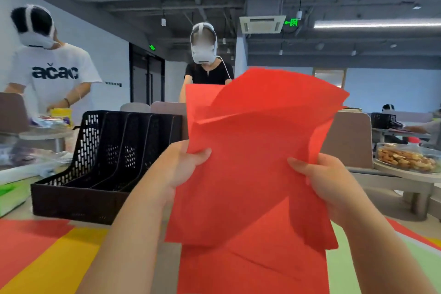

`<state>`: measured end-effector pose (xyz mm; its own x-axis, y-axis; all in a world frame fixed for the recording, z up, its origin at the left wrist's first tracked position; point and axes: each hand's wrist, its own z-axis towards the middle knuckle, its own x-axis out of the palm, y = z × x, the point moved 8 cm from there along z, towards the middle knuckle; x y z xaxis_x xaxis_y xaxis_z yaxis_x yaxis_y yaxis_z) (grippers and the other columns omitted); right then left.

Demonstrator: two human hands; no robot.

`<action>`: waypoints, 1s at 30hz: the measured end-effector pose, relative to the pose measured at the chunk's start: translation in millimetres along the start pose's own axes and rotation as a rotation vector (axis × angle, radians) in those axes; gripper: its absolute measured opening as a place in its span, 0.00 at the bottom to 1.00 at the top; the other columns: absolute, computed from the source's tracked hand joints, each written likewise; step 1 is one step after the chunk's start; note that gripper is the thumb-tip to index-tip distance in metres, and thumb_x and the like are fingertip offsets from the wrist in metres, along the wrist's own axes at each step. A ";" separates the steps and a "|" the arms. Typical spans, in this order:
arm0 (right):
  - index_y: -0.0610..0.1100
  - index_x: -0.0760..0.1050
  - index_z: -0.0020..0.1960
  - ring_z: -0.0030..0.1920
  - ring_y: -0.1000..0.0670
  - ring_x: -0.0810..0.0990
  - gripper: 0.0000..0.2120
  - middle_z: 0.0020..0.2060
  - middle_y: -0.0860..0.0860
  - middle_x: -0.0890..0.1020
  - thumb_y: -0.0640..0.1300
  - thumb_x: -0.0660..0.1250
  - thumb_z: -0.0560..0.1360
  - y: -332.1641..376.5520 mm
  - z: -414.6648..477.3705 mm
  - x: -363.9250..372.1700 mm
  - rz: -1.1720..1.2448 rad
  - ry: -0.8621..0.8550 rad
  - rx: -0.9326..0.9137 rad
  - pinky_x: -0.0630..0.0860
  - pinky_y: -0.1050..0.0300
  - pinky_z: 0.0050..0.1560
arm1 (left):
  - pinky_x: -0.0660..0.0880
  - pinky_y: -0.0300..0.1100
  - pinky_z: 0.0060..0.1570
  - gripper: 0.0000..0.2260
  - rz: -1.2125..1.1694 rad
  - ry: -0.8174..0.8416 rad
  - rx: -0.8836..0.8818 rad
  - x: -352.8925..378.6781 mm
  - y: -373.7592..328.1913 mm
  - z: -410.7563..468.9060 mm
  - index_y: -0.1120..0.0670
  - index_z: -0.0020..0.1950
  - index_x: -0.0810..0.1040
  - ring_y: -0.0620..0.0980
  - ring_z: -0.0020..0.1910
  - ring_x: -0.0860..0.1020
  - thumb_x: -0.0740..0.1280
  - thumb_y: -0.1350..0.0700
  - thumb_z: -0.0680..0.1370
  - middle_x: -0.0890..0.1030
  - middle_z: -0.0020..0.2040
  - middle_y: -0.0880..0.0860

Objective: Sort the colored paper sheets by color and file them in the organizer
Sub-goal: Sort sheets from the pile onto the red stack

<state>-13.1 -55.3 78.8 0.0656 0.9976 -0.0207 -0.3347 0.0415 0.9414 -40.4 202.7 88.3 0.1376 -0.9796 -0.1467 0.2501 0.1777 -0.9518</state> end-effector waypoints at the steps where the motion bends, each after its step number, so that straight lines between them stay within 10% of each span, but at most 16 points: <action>1: 0.41 0.80 0.43 0.36 0.43 0.82 0.05 0.35 0.41 0.84 0.39 0.66 0.76 4.4 1.8 -2.8 -0.049 -0.038 -0.040 0.79 0.42 0.44 | 0.79 0.53 0.51 0.08 0.055 -0.016 0.036 1.3 -3.2 4.3 0.53 0.52 0.82 0.55 0.45 0.84 0.65 0.53 0.79 0.85 0.46 0.54; 10: 0.36 0.78 0.42 0.36 0.36 0.82 0.13 0.35 0.38 0.83 0.45 0.65 0.77 -16.3 15.3 -6.9 -0.260 -0.118 -0.079 0.78 0.40 0.41 | 0.79 0.56 0.48 0.06 0.256 -0.152 0.212 7.9 3.3 28.6 0.50 0.47 0.82 0.53 0.41 0.83 0.66 0.51 0.77 0.85 0.41 0.50; 18: 0.49 0.79 0.46 0.45 0.50 0.84 0.09 0.42 0.54 0.86 0.43 0.61 0.79 -0.3 9.9 7.6 -0.054 -0.091 -0.220 0.79 0.44 0.52 | 0.79 0.52 0.52 0.13 -0.007 -0.145 0.304 3.7 -1.3 26.5 0.46 0.49 0.80 0.47 0.47 0.83 0.69 0.64 0.75 0.85 0.47 0.48; 30: 0.49 0.79 0.48 0.43 0.50 0.85 0.05 0.42 0.52 0.86 0.44 0.65 0.77 1.7 3.1 8.6 0.070 -0.024 -0.206 0.82 0.52 0.43 | 0.79 0.34 0.35 0.08 -0.202 -0.108 0.265 11.2 3.3 23.4 0.50 0.48 0.81 0.44 0.40 0.84 0.74 0.58 0.71 0.86 0.42 0.46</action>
<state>-10.2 -46.8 81.2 0.0566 0.9970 0.0529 -0.5240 -0.0154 0.8516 -15.6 194.4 89.9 0.1569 -0.9843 0.0804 0.5211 0.0133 -0.8534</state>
